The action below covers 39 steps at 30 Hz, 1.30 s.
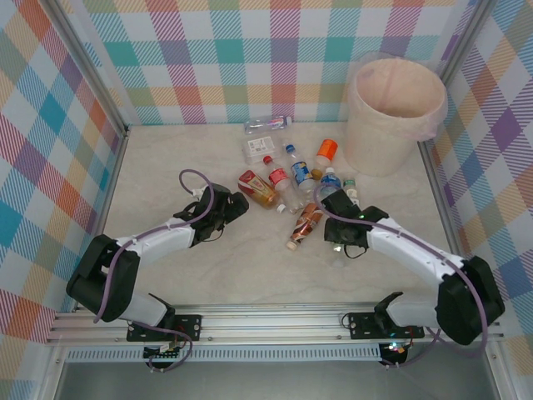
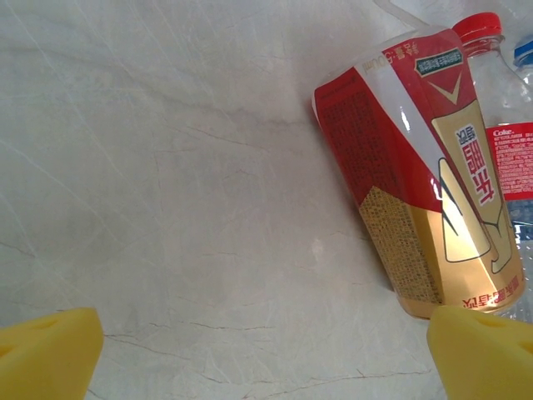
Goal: Put the plastic bottles in the bin
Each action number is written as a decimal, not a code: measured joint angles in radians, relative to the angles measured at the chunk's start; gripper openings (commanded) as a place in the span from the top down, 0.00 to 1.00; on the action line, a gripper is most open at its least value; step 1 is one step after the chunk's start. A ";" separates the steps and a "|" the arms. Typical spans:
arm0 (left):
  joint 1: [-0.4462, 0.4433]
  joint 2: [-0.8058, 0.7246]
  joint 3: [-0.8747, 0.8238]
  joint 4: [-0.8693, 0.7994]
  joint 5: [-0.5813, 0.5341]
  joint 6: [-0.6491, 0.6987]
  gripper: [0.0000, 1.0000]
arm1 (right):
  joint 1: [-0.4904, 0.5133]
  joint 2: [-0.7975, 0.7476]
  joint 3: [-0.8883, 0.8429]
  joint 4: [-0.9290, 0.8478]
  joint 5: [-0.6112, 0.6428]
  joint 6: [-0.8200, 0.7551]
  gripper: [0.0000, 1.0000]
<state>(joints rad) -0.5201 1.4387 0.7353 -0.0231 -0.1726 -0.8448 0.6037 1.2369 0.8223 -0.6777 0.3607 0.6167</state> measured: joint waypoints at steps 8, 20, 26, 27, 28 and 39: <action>0.000 -0.044 0.000 0.000 0.000 0.000 0.00 | -0.002 -0.034 0.197 0.113 0.051 -0.110 0.57; 0.000 -0.108 0.000 -0.001 -0.032 -0.005 0.00 | -0.103 0.037 0.346 0.433 0.090 -0.345 0.58; 0.000 -0.124 -0.007 0.000 -0.057 -0.024 0.00 | -0.256 0.058 0.464 0.576 0.053 -0.402 0.59; 0.000 -0.129 -0.012 0.000 -0.058 -0.027 0.00 | -0.279 0.068 0.487 0.590 0.046 -0.406 0.59; 0.000 -0.134 -0.015 -0.001 -0.058 -0.031 0.00 | -0.303 0.079 0.511 0.604 0.042 -0.413 0.58; 0.000 -0.208 -0.077 -0.001 -0.076 -0.057 0.00 | -0.462 0.322 0.866 0.621 0.056 -0.552 0.57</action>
<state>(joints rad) -0.5201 1.2308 0.6586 -0.0242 -0.2489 -0.9016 0.1421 1.5585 1.6882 -0.0566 0.4168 0.0650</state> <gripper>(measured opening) 0.998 0.469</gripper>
